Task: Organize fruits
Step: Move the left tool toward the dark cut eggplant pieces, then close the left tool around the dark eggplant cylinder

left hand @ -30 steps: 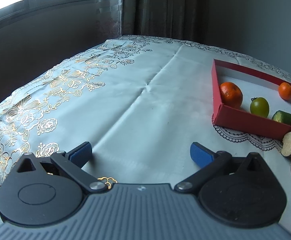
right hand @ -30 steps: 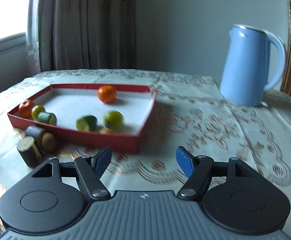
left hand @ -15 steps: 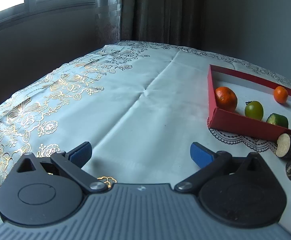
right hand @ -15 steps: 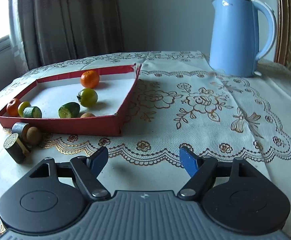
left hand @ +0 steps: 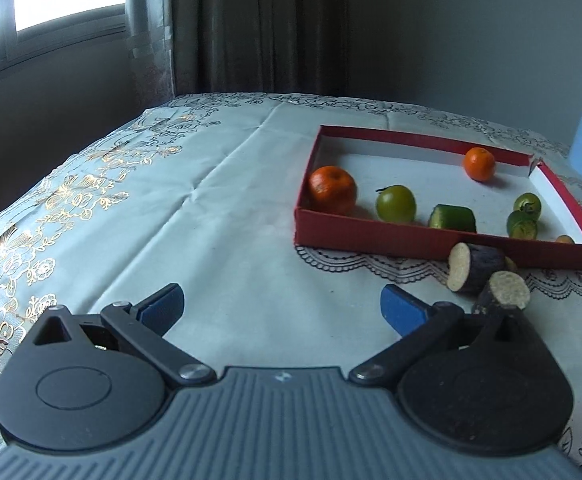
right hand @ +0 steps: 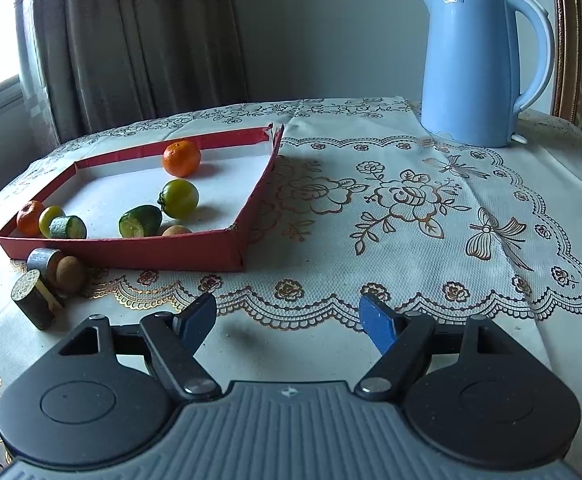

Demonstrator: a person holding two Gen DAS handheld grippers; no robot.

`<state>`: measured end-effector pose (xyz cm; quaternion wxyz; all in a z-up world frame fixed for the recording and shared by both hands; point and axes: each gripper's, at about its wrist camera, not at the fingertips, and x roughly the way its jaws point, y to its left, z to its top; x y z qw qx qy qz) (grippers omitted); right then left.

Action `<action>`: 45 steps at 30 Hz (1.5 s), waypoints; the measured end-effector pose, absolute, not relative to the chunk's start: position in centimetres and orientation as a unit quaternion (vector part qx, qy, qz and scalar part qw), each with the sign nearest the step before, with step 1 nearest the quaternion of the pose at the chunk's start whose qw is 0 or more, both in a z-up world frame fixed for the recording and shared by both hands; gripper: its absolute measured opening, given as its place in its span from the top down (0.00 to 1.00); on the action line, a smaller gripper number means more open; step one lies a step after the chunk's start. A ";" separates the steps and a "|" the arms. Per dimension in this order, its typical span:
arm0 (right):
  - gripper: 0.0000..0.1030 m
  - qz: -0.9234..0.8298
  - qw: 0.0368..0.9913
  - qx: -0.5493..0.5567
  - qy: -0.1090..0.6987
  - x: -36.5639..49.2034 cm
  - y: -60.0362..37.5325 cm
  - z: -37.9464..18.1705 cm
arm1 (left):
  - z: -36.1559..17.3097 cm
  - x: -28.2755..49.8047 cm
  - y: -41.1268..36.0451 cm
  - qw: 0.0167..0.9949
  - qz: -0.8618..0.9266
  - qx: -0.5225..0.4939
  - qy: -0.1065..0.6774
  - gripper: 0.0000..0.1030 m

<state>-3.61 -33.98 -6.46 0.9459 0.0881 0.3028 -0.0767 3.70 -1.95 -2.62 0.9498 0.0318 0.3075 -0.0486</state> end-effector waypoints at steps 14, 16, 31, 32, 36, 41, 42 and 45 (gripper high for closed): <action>0.22 -0.060 0.947 0.105 0.298 -3.7 -34.3 -6.5 | -2.8 1.9 -7.1 0.950 -0.077 0.066 0.294 0.00; 0.22 -0.058 0.947 0.106 0.297 -3.7 -34.3 -6.5 | -3.4 1.6 -8.0 0.948 -0.087 0.078 0.295 0.00; 0.18 -0.043 0.947 0.113 0.297 -3.7 -34.4 -6.5 | -4.6 2.1 -12.5 0.938 -0.126 0.096 0.309 0.00; 0.17 -0.043 0.947 0.112 0.297 -3.7 -34.4 -6.5 | -4.6 2.3 -12.6 0.938 -0.124 0.091 0.311 0.00; 0.16 -0.041 0.947 0.112 0.298 -3.7 -34.3 -6.5 | -4.4 2.6 -12.8 0.940 -0.120 0.078 0.309 0.00; 0.16 -0.041 0.947 0.112 0.298 -3.7 -34.3 -6.5 | -4.5 2.5 -13.5 0.940 -0.126 0.081 0.306 0.00; 0.16 -0.041 0.947 0.112 0.298 -3.7 -34.3 -6.5 | -4.5 2.4 -13.7 0.940 -0.125 0.083 0.306 0.00; 0.16 -0.041 0.947 0.112 0.298 -3.6 -34.3 -6.5 | -4.8 2.6 -13.8 0.939 -0.125 0.085 0.309 0.09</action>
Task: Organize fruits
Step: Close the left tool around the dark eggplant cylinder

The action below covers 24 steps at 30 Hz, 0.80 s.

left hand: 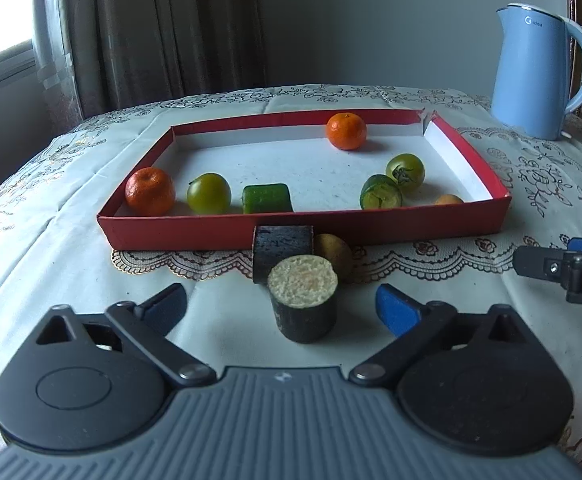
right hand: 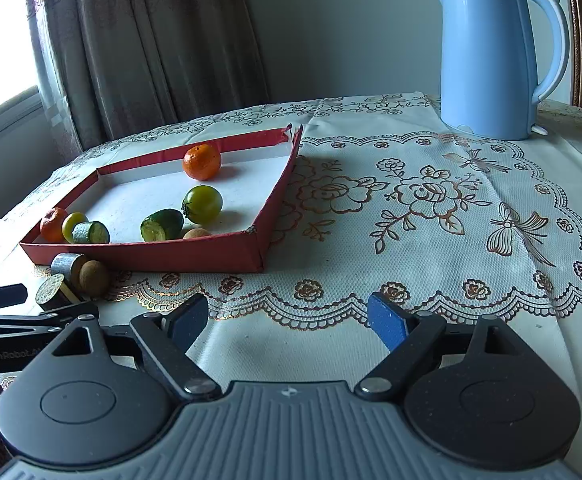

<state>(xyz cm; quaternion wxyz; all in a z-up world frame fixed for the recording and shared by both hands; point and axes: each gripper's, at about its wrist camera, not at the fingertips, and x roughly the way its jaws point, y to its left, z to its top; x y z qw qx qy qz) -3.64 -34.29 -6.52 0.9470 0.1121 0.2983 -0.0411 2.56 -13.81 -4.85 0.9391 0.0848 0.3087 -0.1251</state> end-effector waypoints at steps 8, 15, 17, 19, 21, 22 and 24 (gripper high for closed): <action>0.15 -0.041 0.947 0.112 0.298 -3.6 -34.3 -6.5 | -5.3 3.2 -13.3 0.935 -0.131 0.061 0.324 0.14; 0.14 -0.039 0.947 0.113 0.299 -3.7 -34.3 -6.6 | -5.2 2.7 -13.6 0.937 -0.138 0.069 0.314 0.26; 0.14 -0.039 0.947 0.113 0.298 -3.7 -34.3 -6.5 | -5.1 2.6 -13.7 0.937 -0.140 0.069 0.313 0.29; 0.14 -0.039 0.947 0.114 0.298 -3.7 -34.3 -6.5 | -5.1 2.5 -13.8 0.937 -0.143 0.071 0.311 0.32; 0.14 -0.038 0.947 0.115 0.298 -3.7 -34.3 -6.5 | -5.1 2.4 -13.8 0.937 -0.146 0.072 0.309 0.35; 0.14 -0.038 0.947 0.114 0.298 -3.7 -34.3 -6.5 | -5.1 2.4 -13.8 0.937 -0.147 0.071 0.309 0.37; 0.14 -0.038 0.947 0.115 0.298 -3.7 -34.3 -6.5 | -5.1 2.3 -13.9 0.936 -0.152 0.070 0.308 0.42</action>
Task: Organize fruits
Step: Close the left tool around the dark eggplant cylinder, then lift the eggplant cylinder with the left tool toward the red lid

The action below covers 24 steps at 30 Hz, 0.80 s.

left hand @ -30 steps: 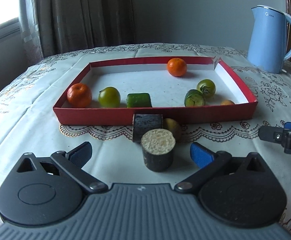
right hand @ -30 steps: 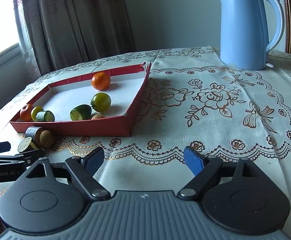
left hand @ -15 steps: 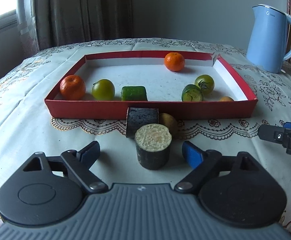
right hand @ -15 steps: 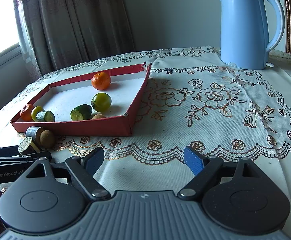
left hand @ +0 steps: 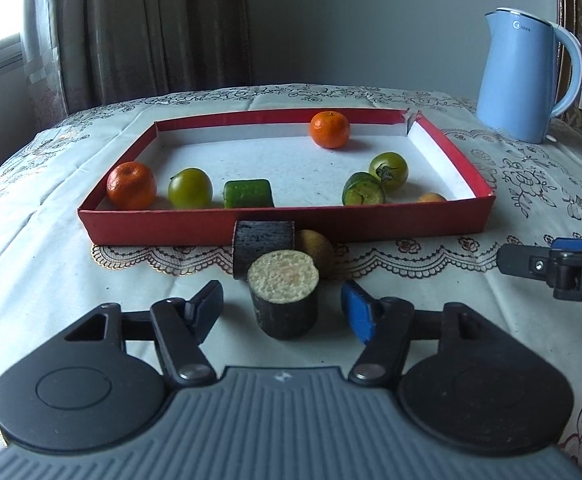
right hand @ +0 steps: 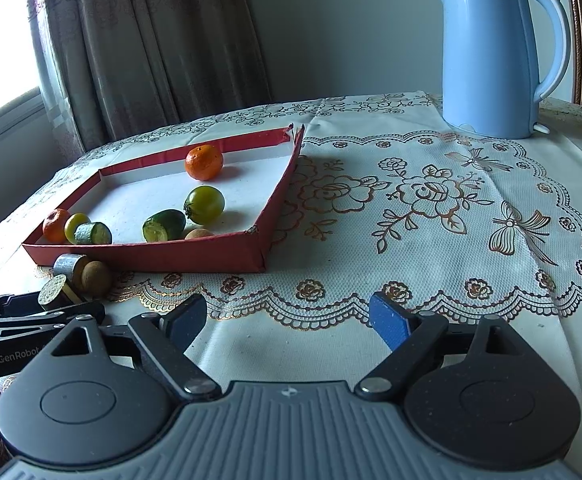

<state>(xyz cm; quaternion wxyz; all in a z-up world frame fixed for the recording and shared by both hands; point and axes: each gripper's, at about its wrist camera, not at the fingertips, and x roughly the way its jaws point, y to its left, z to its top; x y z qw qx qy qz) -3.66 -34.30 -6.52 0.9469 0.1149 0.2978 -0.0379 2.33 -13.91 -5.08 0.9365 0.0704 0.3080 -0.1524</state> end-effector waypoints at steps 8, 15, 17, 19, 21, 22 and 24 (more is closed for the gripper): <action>0.13 -0.036 0.947 0.119 0.297 -3.7 -34.4 -6.5 | -5.0 2.0 -14.1 0.936 -0.164 0.073 0.303 0.59; 0.13 -0.033 0.947 0.123 0.296 -3.7 -34.7 -6.5 | -5.0 1.9 -13.9 0.938 -0.158 0.072 0.301 0.71; 0.13 -0.032 0.947 0.125 0.296 -3.7 -34.7 -6.5 | -4.9 2.0 -13.8 0.937 -0.159 0.070 0.302 0.71; 0.12 -0.032 0.947 0.125 0.296 -3.7 -34.7 -6.4 | -4.9 1.9 -13.7 0.937 -0.159 0.070 0.302 0.71; 0.12 -0.031 0.946 0.127 0.295 -3.7 -34.7 -6.4 | -4.9 1.9 -13.6 0.937 -0.160 0.070 0.302 0.71; 0.12 -0.031 0.946 0.128 0.295 -3.7 -34.8 -6.4 | -4.9 1.9 -13.5 0.937 -0.159 0.070 0.303 0.71; 0.12 -0.030 0.946 0.130 0.294 -3.7 -34.8 -6.4 | -4.8 1.8 -13.3 0.937 -0.158 0.069 0.303 0.71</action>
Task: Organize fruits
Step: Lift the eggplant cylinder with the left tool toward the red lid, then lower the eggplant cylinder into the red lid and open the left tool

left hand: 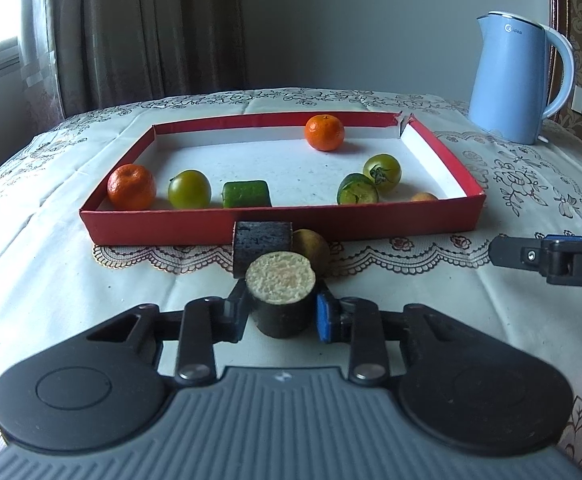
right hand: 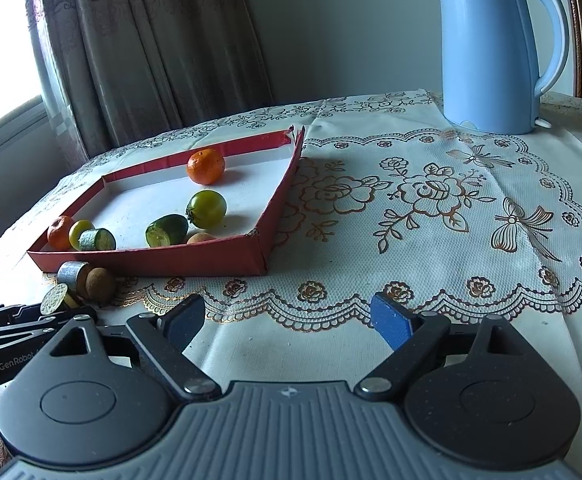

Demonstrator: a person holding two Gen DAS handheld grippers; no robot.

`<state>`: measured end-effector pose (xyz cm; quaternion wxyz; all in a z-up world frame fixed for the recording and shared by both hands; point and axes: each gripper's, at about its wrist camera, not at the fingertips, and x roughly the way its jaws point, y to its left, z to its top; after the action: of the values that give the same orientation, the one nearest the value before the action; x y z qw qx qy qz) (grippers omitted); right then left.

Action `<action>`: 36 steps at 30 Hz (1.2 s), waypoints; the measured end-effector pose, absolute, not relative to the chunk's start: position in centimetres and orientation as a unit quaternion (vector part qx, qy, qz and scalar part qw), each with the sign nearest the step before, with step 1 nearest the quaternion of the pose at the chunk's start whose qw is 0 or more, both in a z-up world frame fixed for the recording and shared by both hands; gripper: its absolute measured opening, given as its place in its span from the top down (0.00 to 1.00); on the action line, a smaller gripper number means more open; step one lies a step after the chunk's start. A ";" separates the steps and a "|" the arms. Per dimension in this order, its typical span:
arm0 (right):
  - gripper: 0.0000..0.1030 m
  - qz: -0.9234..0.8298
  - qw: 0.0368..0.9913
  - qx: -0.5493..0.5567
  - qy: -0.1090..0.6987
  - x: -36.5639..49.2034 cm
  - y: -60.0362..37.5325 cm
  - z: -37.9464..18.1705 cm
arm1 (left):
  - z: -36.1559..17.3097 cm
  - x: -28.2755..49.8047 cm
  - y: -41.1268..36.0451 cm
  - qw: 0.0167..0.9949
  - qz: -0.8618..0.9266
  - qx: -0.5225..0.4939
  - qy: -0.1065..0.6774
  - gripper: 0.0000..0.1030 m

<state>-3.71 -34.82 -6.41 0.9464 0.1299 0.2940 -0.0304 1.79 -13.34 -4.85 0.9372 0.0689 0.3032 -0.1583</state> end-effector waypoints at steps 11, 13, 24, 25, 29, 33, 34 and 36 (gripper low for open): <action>0.12 -0.030 0.946 0.132 0.294 -3.7 -34.9 -6.4 | -4.1 2.0 -10.1 0.945 -0.129 0.056 0.294 0.71; 0.12 -0.030 0.946 0.132 0.294 -3.7 -34.9 -6.4 | -3.6 2.0 -9.0 0.949 -0.122 0.052 0.286 0.71; 0.12 -0.033 0.946 0.126 0.296 -3.7 -34.7 -6.4 | 1.5 5.3 -6.0 0.969 -0.075 0.072 0.222 0.71; 0.12 -0.033 0.946 0.126 0.296 -3.7 -34.7 -6.4 | 2.0 6.0 -6.3 0.969 -0.075 0.073 0.222 0.71; 0.12 -0.031 0.946 0.131 0.294 -3.7 -34.8 -6.5 | 2.6 8.6 -7.3 0.968 -0.076 0.071 0.230 0.71; 0.11 -0.029 0.946 0.136 0.293 -3.7 -35.0 -6.4 | 2.2 10.5 -8.6 0.964 -0.082 0.074 0.240 0.71; 0.11 -0.028 0.946 0.136 0.293 -3.6 -35.0 -6.4 | 2.0 10.9 -8.9 0.964 -0.082 0.076 0.242 0.71; 0.11 -0.027 0.946 0.136 0.293 -3.6 -35.0 -6.4 | 1.4 11.7 -9.4 0.962 -0.086 0.080 0.247 0.71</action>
<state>-3.64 -34.99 -6.42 0.9459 0.1364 0.2932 -0.0273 11.71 -9.42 1.38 0.9619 0.0796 0.2470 -0.0863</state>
